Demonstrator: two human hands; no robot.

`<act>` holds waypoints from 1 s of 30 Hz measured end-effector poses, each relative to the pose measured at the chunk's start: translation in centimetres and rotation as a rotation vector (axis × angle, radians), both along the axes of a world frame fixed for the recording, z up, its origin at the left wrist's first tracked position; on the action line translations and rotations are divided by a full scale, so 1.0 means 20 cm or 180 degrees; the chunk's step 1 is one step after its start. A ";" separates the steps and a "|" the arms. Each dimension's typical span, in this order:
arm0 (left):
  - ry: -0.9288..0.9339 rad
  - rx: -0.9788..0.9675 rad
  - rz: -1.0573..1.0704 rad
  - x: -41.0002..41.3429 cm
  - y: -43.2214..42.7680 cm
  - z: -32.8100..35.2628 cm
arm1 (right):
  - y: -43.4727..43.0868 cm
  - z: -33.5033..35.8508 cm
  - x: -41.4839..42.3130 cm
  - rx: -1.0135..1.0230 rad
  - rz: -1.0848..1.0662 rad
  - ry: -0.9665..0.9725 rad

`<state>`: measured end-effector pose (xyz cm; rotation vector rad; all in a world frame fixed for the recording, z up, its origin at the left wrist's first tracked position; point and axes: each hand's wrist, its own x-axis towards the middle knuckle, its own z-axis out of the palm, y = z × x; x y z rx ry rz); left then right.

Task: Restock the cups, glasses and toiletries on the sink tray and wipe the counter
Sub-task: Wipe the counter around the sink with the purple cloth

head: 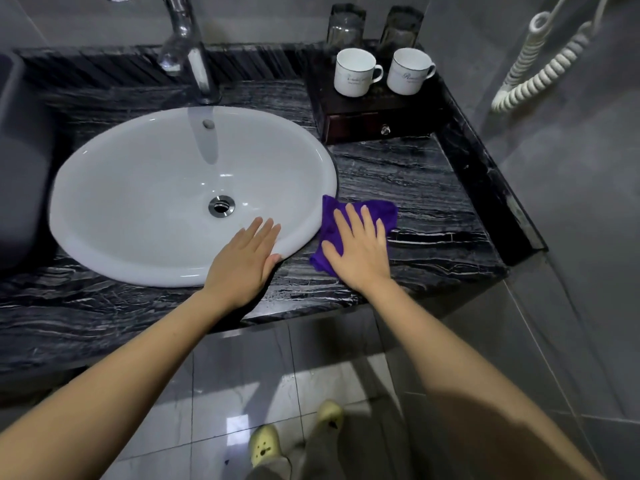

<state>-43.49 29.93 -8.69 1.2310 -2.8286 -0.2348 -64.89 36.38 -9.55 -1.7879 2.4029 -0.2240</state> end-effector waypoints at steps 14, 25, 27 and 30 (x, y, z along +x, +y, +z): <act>-0.0022 0.0003 0.0068 0.00 0.00 0.00 | 0.37 0.02 -0.53 0.0225 -0.0203 0.0265; -0.0159 -0.0044 0.0068 -0.01 0.01 0.01 | 0.12 0.00 -0.32 0.0046 -0.0731 0.0144; -0.0165 -0.0037 0.0067 -0.01 0.01 0.01 | 0.14 0.00 -0.14 0.0006 -0.0656 0.0091; -0.0165 -0.0033 0.0085 -0.01 0.01 0.02 | 0.15 0.00 0.14 -0.0001 -0.0674 -0.0064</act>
